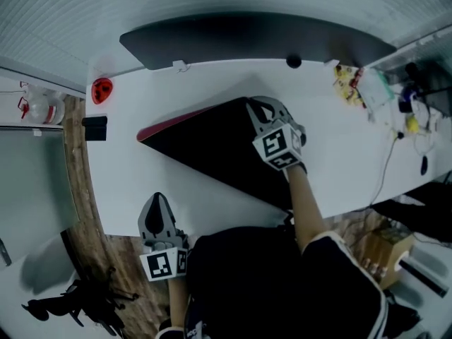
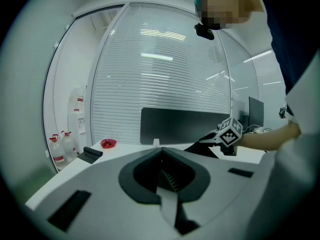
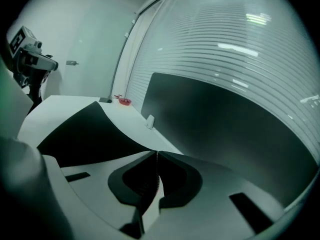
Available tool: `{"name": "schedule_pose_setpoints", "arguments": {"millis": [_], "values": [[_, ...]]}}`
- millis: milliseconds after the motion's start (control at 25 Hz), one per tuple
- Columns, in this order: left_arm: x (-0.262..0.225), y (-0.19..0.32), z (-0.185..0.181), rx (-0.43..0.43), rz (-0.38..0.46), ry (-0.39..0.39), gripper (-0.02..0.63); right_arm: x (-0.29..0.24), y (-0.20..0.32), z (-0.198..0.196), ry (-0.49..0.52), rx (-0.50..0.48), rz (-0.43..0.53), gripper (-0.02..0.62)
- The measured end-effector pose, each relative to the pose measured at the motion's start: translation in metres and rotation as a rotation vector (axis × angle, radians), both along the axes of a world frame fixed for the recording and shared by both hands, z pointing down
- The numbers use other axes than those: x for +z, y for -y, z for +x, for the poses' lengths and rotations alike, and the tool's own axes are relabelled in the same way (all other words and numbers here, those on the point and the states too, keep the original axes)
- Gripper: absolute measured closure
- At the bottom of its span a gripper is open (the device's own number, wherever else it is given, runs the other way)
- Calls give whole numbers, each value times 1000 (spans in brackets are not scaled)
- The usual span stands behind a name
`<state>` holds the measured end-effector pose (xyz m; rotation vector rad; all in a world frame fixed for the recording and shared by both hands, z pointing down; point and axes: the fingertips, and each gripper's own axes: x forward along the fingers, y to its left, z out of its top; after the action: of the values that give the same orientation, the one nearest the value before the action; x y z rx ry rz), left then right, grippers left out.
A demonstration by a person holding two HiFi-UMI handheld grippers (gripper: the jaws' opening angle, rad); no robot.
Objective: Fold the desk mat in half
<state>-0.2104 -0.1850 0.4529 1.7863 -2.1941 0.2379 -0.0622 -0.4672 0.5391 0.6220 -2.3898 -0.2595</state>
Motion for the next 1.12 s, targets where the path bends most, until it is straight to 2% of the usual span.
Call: {"name": "schedule_pose_setpoints", "arguments": {"millis": [200,560,680,800,920,1120], "values": [[8,13,3,17,-26,-14,603,26,22,16,-15,78,-40,580],[20,21,4,32,-51,-29,603,84,33,24,-86,123,-98,579],[21,20,4,34,-53,-26,603,92,37,26,-81,141,-93,578],[20,18,1,32,-54,-23,603,88,42,30,-66,188,-79,532],[14,18,-1,22,-19,-28,603,81,45,34,-78,213,-85,472],[10,14,2,38,-24,-25,603,75,37,41,-92,218,-101,451]]}}
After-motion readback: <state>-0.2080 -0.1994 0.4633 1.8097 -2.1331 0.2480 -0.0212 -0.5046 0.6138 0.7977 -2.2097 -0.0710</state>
